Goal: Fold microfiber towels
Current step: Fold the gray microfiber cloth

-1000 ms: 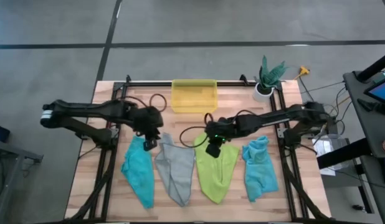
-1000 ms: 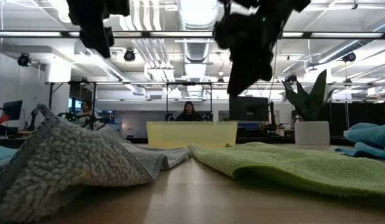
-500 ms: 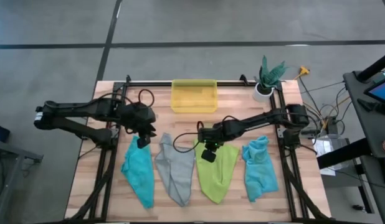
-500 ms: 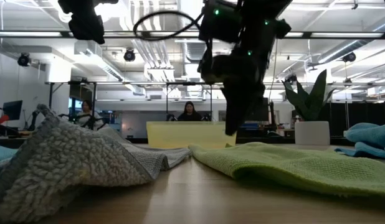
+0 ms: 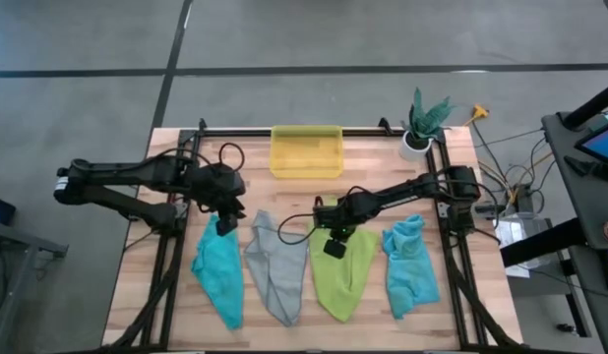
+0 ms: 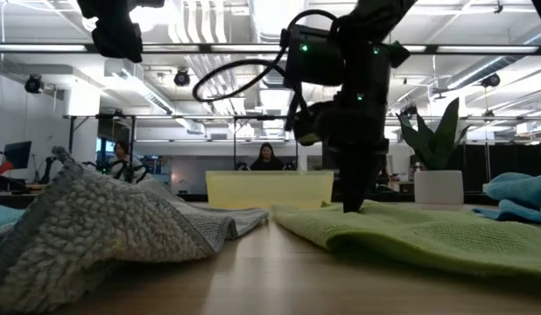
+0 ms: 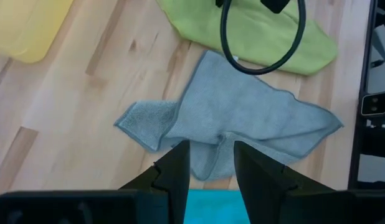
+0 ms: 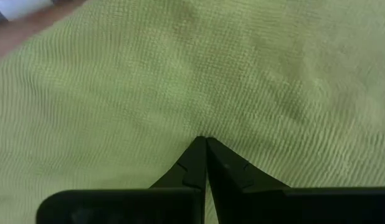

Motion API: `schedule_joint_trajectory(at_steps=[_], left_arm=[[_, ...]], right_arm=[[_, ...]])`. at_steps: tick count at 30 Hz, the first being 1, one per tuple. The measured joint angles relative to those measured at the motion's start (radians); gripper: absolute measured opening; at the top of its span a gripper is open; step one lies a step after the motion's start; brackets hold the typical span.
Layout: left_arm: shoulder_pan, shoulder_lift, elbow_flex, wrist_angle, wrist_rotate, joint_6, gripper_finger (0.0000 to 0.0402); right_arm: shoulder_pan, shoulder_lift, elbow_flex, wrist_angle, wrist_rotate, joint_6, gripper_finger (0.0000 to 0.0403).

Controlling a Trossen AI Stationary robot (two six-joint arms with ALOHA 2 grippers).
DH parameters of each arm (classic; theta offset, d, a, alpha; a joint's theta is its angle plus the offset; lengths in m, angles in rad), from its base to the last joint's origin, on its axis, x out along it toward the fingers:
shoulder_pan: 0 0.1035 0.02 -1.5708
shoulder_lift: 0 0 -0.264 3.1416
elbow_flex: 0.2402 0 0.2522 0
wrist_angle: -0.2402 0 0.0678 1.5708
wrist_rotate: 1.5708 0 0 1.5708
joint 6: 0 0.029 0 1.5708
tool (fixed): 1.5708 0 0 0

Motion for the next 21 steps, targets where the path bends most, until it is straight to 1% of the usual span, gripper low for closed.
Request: schedule_joint_trajectory(at_steps=[6, 11, 16, 21], left_arm=[[0.000, 0.015, 0.000, 0.002, 0.000, 0.000, 0.0109], [0.000, 0.029, 0.000, 0.007, 0.000, 0.000, 0.0109], [0.000, 0.034, -0.002, 0.011, -0.002, -0.025, 0.0109], [-0.001, 0.034, -0.007, 0.019, -0.002, -0.030, 0.0109]], right_arm=[[0.001, 0.001, -0.011, -0.183, -0.007, -0.003, 0.0009], [0.001, -0.047, -0.055, -0.315, 0.000, -0.003, 0.0009], [0.001, -0.149, -0.169, -0.398, 0.006, 0.010, 0.0009], [0.001, -0.309, -0.349, -0.481, 0.003, 0.084, 0.0009]])
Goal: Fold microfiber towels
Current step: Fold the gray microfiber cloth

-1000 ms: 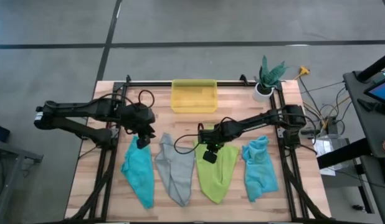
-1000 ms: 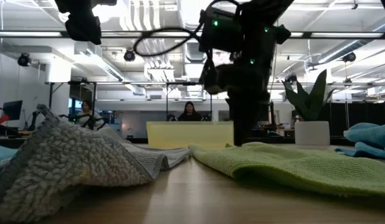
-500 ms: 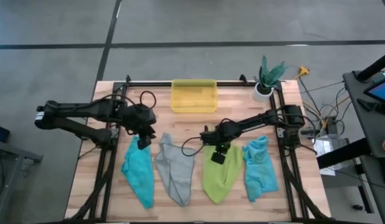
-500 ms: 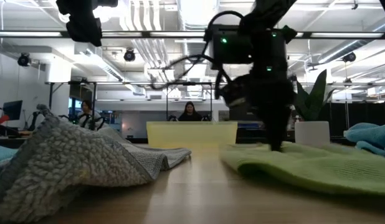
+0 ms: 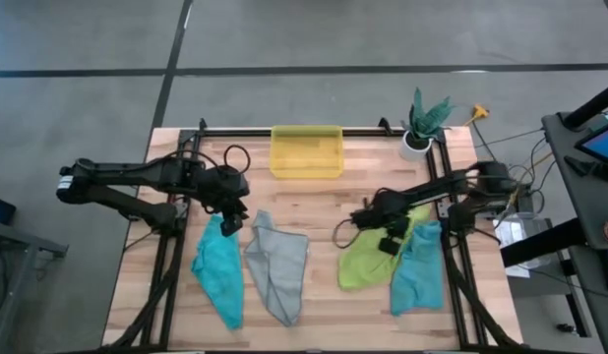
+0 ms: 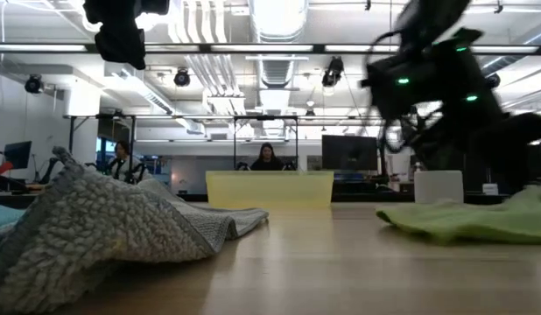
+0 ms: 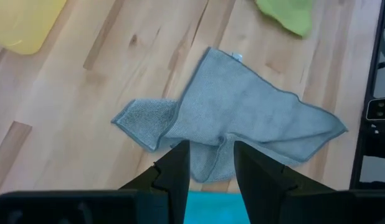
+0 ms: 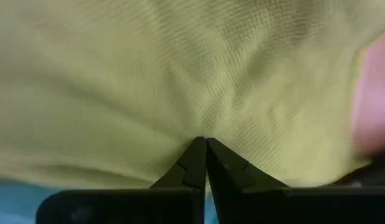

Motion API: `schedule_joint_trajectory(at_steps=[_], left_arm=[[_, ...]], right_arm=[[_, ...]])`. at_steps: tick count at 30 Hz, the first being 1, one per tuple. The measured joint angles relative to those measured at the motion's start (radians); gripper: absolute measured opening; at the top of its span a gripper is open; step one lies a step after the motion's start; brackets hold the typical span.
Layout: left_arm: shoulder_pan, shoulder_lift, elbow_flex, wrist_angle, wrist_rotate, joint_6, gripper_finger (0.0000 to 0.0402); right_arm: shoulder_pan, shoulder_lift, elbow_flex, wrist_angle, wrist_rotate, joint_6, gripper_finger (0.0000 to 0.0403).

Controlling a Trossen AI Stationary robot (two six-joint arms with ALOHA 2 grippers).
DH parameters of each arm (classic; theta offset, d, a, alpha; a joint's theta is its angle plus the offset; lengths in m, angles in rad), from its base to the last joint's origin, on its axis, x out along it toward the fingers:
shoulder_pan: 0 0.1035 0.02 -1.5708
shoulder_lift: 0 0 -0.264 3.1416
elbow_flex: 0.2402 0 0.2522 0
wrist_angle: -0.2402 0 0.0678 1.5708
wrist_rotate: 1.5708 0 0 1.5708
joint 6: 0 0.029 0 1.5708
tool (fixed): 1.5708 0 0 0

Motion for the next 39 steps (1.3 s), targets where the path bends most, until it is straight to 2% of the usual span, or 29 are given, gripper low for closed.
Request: schedule_joint_trajectory(at_steps=[5, 9, 11, 13, 17, 21, 24, 28, 31, 39], left_arm=[[0.000, 0.000, -0.015, 0.055, -0.003, 0.004, 0.0109], [0.000, 0.005, -0.022, 0.113, -0.003, 0.009, 0.0109], [0.000, 0.008, -0.024, 0.135, -0.003, 0.020, 0.0109], [0.000, 0.014, -0.027, 0.158, -0.003, 0.040, 0.0109], [0.000, 0.045, -0.061, 0.212, -0.003, 0.068, 0.0109], [0.001, 0.110, -0.112, 0.238, 0.074, 0.169, 0.0109], [0.001, 0.165, -0.134, 0.208, 0.102, 0.261, 0.0109], [0.001, 0.214, -0.166, 0.160, 0.087, 0.357, 0.0109], [0.002, 0.239, -0.198, 0.146, 0.019, 0.414, 0.0109], [0.013, 0.220, -0.271, 0.261, 0.054, 0.517, 0.0114]], right_arm=[[0.000, -0.202, -0.101, -0.090, -0.002, 0.140, 0.0009], [0.000, -0.355, -0.075, -0.131, 0.007, 0.288, 0.0009], [0.000, -0.421, -0.034, -0.122, 0.044, 0.383, 0.0009], [0.000, -0.474, 0.014, -0.081, 0.113, 0.468, 0.0009], [0.002, -0.537, 0.077, 0.155, 0.249, 0.573, 0.0009], [0.002, -0.538, 0.108, 0.472, 0.266, 0.471, 0.0009], [0.002, -0.527, 0.140, 0.631, 0.238, 0.342, 0.0009], [0.002, -0.495, 0.188, 0.634, 0.235, 0.313, 0.0009], [0.014, -0.470, 0.209, 0.638, 0.228, 0.309, 0.0009], [0.078, -0.401, 0.265, 0.641, 0.226, 0.294, 0.0009]])
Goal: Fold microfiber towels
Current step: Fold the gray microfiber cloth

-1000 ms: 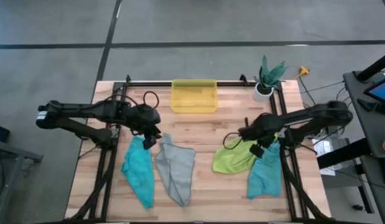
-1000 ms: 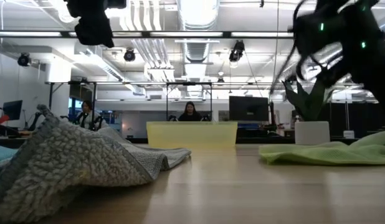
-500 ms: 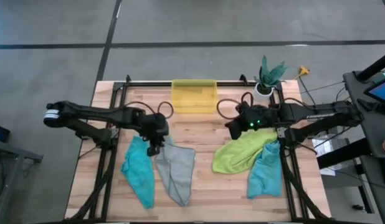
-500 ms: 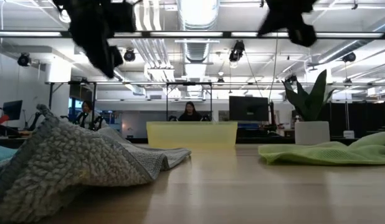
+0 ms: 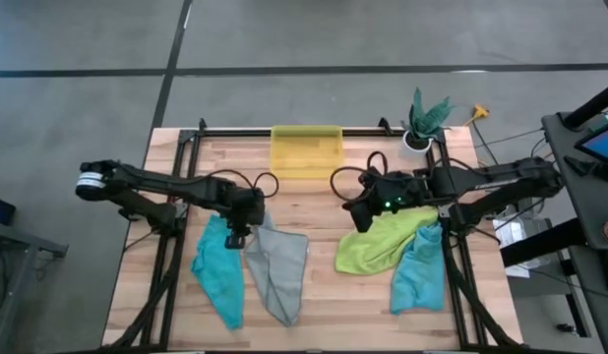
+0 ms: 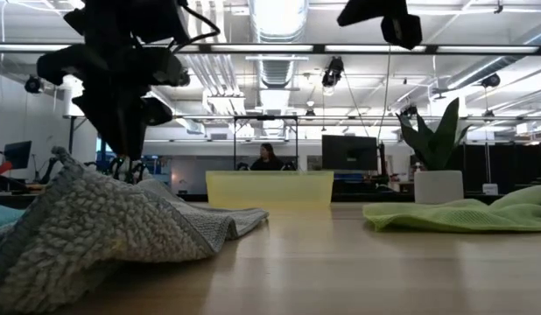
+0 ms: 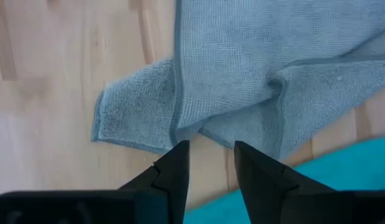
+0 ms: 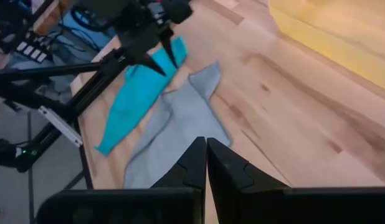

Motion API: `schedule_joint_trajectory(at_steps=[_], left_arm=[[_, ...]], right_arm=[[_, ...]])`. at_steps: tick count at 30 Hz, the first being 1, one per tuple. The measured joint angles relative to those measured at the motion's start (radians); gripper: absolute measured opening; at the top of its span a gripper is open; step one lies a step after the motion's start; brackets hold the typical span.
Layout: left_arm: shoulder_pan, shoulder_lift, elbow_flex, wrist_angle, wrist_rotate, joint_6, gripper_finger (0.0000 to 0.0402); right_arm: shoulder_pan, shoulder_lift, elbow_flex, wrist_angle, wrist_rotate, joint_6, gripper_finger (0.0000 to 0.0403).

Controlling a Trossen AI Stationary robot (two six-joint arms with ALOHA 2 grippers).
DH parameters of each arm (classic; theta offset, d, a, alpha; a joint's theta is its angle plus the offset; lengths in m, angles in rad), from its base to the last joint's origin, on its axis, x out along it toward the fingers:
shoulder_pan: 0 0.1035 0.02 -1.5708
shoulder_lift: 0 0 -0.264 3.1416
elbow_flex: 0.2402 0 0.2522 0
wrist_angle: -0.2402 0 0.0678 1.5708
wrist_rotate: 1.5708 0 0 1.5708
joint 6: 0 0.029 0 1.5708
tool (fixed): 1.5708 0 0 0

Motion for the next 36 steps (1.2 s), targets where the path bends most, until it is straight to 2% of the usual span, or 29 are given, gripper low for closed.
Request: schedule_joint_trajectory(at_steps=[12, 17, 22, 24, 26, 28, 31, 32, 36], left_arm=[[0.039, 0.003, -0.104, 0.144, 0.003, 0.039, 0.0217], [0.048, 0.068, -0.122, 0.215, -0.004, 0.065, 0.0225], [0.049, 0.157, -0.105, 0.215, 0.004, 0.072, 0.0225], [0.049, 0.177, -0.085, 0.214, 0.008, 0.072, 0.0214], [0.049, 0.186, -0.066, 0.214, 0.010, 0.072, 0.0184], [0.049, 0.188, -0.042, 0.211, 0.012, 0.072, 0.0132], [0.050, 0.181, -0.002, 0.198, 0.015, 0.072, 0.0033], [0.053, 0.175, 0.009, 0.196, 0.015, 0.065, 0.0017], [0.054, 0.134, 0.067, 0.130, 0.005, 0.064, 0.0002]], right_arm=[[0.075, 0.099, 0.067, -0.001, 0.002, 0.011, 0.0009], [0.093, 0.120, 0.071, 0.000, 0.001, 0.059, 0.0009], [0.106, 0.123, 0.072, -0.003, 0.000, 0.096, 0.0009], [0.109, 0.122, 0.075, -0.001, 0.001, 0.098, 0.0009], [0.112, 0.120, 0.075, -0.004, 0.002, 0.102, 0.0009], [0.112, 0.119, 0.075, -0.002, 0.002, 0.106, 0.0009], [0.114, 0.119, 0.074, -0.004, 0.002, 0.105, 0.0009], [0.114, 0.119, 0.074, -0.003, 0.002, 0.103, 0.0009], [0.116, 0.115, 0.075, -0.002, 0.002, 0.078, 0.0009]])
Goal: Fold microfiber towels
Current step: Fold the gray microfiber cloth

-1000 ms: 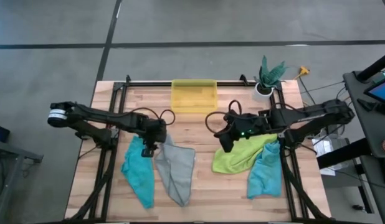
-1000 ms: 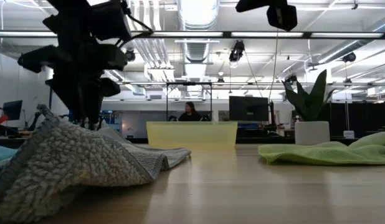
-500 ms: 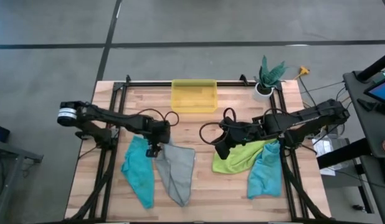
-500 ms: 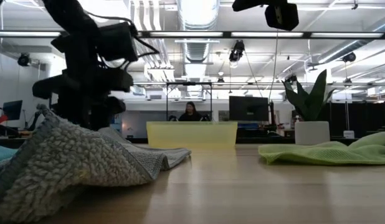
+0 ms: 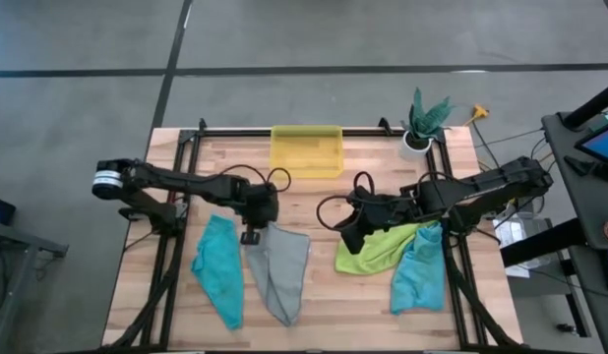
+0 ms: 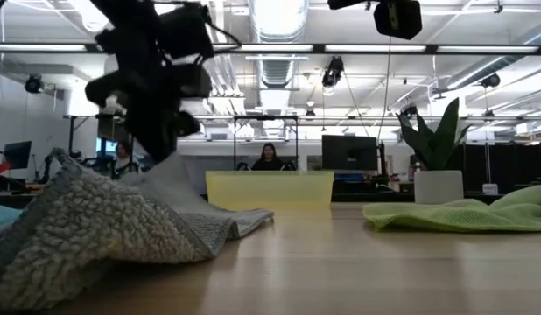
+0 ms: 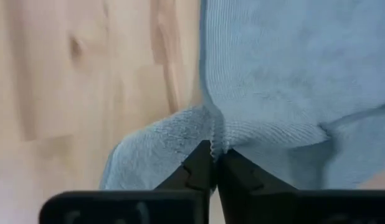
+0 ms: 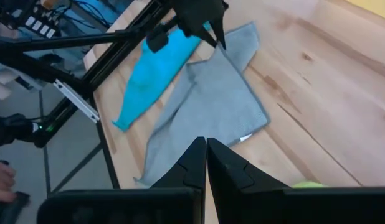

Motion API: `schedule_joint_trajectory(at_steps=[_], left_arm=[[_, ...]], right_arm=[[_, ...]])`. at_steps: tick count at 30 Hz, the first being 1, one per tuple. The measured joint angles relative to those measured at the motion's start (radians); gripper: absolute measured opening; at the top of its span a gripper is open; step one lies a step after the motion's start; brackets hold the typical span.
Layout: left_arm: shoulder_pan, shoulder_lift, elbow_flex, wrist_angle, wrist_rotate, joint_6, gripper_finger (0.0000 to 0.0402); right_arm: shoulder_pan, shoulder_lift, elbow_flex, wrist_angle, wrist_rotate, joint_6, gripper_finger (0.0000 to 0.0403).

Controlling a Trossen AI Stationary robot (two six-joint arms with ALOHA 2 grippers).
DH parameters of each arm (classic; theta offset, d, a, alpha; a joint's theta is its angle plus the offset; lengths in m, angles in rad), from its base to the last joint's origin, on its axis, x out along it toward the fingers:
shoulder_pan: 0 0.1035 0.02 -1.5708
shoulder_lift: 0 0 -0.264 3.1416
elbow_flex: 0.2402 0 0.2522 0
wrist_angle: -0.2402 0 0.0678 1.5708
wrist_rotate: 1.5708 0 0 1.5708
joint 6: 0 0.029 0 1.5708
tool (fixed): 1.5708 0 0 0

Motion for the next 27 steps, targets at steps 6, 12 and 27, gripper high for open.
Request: schedule_joint_trajectory(at_steps=[6, 12, 27], left_arm=[[0.000, -0.119, 0.099, -0.115, -0.016, -0.001, 0.0000], [-0.001, -0.214, 0.213, -0.176, -0.042, -0.042, 0.0000], [-0.087, -0.225, 0.507, -0.337, -0.052, -0.052, 0.0000]], right_arm=[[-0.005, -0.018, 0.010, 0.005, 0.035, -0.141, 0.0010], [-0.055, 0.040, 0.005, 0.023, -0.002, -0.369, 0.0048], [-0.163, 0.103, 0.073, 0.312, -0.010, -0.775, 0.0199]])
